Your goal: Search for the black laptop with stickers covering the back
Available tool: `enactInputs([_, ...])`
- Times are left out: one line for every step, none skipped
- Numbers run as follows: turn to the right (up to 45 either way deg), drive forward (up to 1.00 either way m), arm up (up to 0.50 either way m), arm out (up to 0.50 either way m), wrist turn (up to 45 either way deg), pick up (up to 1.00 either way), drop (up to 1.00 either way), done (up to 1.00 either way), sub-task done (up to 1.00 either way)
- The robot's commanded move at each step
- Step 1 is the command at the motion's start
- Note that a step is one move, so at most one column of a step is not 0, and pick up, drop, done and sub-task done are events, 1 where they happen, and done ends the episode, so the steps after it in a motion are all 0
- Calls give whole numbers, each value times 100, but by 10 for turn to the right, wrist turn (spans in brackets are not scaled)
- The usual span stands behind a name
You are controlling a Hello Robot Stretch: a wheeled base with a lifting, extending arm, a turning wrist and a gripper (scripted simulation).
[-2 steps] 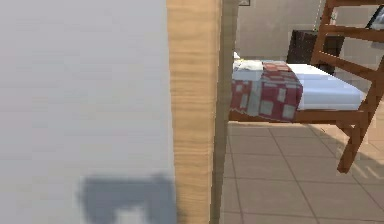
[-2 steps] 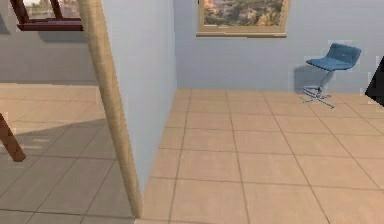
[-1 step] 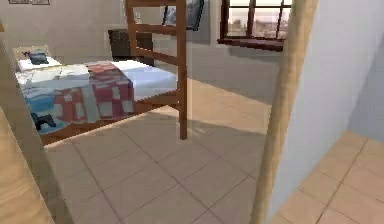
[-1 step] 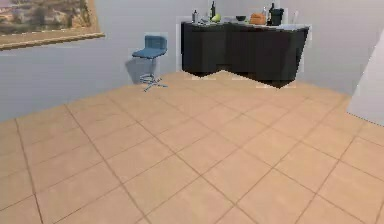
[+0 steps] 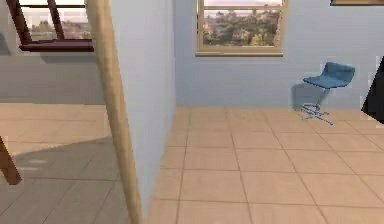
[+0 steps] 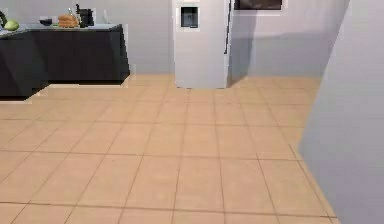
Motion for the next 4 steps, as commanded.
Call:
enactInputs([450, 0, 0, 0, 0, 0, 0, 0, 0])
enactInputs([270, 0, 0, 0, 0, 0, 0, 0, 0])
enactInputs([0, 5, 0, 0, 0, 0, 0, 0, 0])
enactInputs([-450, 0, 0, 0, 0, 0, 0, 0, 0])
